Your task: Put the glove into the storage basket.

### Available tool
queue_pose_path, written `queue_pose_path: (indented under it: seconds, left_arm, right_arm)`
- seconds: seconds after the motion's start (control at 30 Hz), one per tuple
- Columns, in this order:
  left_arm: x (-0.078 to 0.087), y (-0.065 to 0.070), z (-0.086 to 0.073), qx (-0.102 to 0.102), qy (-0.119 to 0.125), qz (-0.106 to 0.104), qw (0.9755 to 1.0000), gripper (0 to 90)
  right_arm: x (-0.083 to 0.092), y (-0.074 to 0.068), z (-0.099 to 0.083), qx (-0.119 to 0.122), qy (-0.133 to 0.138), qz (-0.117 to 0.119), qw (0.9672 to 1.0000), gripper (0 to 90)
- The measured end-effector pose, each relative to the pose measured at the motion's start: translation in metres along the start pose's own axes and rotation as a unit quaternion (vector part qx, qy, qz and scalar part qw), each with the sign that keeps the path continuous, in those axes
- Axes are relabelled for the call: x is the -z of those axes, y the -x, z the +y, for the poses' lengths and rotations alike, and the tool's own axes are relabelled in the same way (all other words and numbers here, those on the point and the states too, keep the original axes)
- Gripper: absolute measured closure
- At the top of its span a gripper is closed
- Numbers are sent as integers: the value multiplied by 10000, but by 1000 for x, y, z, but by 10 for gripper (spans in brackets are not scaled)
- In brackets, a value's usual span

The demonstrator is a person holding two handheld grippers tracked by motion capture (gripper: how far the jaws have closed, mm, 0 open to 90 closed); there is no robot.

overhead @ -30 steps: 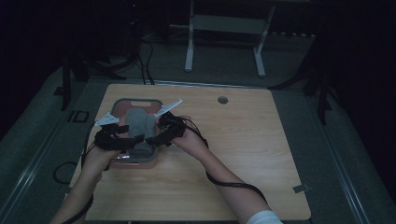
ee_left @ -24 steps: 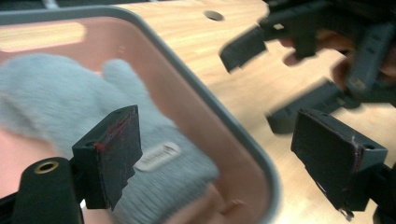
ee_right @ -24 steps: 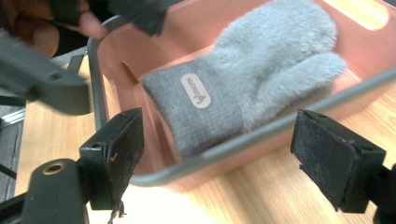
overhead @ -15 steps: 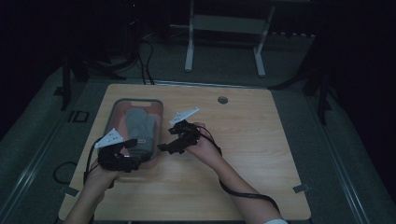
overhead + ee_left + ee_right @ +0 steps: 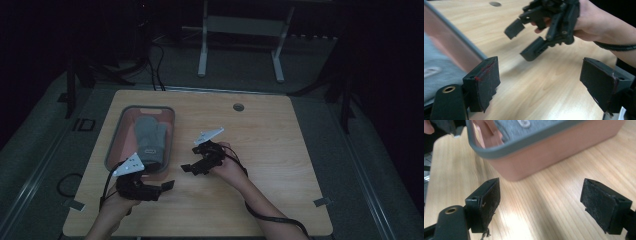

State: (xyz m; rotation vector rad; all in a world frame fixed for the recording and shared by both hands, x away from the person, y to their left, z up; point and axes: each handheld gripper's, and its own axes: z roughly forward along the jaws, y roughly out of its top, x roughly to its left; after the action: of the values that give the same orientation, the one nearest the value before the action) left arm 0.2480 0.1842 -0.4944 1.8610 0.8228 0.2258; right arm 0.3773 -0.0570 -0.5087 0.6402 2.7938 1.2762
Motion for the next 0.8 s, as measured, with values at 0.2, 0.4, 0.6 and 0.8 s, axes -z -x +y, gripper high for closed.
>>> queue_pose_path:
  seconds: [0.2,0.4,0.6,0.8]
  left_arm:
    - [-17,6,-14,-146,-167,-270,9994,165]
    - [-31,6,-27,-125,-395,-463,9981,165]
    - [-40,1,-38,46,-490,-496,9976,165]
    - [-43,-3,-46,21,-455,-464,9979,165]
  right_arm:
    - [-3,3,-17,62,0,8,10000,163]
    - [-5,5,-30,108,-20,-94,9999,163]
    - [-11,5,-42,269,-105,-158,9995,160]
    - [-16,5,-51,406,-148,-232,9988,161]
